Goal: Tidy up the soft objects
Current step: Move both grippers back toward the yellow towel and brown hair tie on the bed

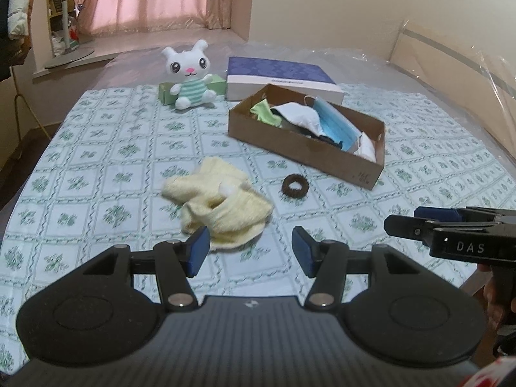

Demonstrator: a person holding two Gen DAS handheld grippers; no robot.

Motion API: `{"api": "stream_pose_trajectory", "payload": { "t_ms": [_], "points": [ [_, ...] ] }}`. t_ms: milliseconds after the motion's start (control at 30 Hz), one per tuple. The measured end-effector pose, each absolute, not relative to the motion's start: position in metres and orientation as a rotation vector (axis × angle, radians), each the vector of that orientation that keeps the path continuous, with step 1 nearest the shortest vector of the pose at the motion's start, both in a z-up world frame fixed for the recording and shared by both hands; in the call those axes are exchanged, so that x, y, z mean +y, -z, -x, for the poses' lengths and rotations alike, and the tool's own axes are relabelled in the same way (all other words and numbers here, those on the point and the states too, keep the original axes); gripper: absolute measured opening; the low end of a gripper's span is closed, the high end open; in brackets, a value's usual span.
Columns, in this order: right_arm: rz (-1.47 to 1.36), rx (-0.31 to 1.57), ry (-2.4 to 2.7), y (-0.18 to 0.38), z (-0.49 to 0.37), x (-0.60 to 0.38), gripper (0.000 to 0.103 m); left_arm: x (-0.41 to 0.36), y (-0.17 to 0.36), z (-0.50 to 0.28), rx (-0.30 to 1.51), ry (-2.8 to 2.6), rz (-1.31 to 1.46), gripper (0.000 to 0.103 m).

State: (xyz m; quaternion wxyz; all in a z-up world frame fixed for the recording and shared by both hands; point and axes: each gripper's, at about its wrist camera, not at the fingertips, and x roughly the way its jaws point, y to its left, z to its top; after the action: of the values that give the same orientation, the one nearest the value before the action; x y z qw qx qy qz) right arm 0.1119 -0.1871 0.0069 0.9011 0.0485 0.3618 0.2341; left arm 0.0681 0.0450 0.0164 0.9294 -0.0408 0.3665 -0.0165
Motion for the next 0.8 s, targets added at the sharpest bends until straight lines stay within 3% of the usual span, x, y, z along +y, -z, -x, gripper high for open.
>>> {"api": "stream_pose_trajectory", "payload": {
  "t_ms": [800],
  "points": [
    [-0.099, 0.860, -0.494, 0.040, -0.115, -0.178, 0.064, 0.045, 0.022, -0.061, 0.831, 0.000, 0.062, 0.055]
  ]
}}
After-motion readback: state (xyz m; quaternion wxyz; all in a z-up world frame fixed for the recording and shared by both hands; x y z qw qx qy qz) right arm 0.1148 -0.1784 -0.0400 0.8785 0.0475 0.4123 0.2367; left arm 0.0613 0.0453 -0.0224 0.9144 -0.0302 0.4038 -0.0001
